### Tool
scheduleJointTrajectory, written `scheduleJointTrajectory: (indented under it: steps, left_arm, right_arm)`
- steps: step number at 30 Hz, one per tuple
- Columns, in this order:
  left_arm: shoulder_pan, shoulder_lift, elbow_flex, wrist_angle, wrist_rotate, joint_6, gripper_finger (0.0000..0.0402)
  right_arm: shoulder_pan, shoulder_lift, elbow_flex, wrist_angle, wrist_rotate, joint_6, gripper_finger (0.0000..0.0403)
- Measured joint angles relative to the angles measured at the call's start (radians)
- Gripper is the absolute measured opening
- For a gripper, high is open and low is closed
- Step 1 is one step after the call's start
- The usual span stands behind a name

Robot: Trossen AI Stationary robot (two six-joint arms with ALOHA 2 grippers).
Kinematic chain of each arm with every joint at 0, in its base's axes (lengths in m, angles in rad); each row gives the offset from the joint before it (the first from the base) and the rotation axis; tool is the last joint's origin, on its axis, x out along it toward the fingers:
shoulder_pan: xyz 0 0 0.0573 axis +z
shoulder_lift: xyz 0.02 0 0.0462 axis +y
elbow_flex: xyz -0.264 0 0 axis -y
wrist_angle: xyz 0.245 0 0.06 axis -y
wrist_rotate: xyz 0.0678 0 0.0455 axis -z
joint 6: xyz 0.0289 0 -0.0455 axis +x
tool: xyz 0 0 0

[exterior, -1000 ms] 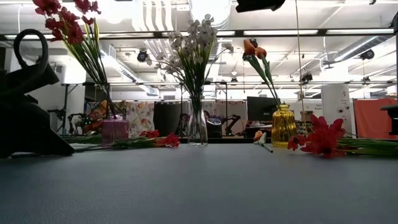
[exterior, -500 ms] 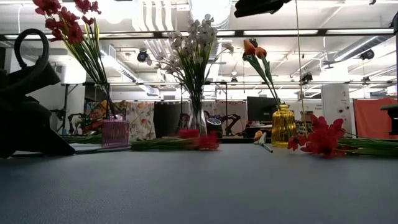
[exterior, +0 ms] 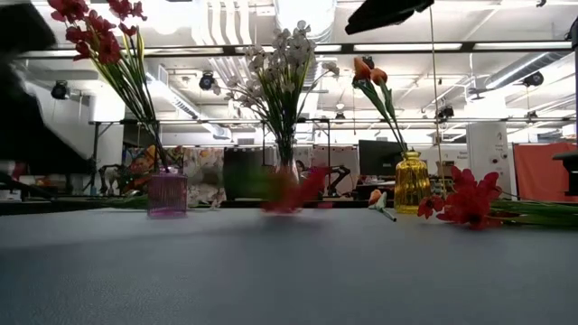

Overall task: Sort flowers into vase by color
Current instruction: Put the red flower into the purple vase

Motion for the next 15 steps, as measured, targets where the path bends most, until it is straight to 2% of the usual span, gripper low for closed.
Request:
scheduleJointTrajectory:
  steps: [8, 15]
  left_arm:
    - [-0.057, -0.08, 0.059, -0.024, -0.103, 0.035, 0.0]
    - [-0.099, -0.133, 0.068, -0.03, -0.361, 0.061, 0.0]
  right_arm:
    - [0.0, -0.017, 0.011, -0.04, 0.0, 0.011, 0.0249]
    - [0.036, -0.088, 0.024, -0.051, -0.002, -0.019, 0.0249]
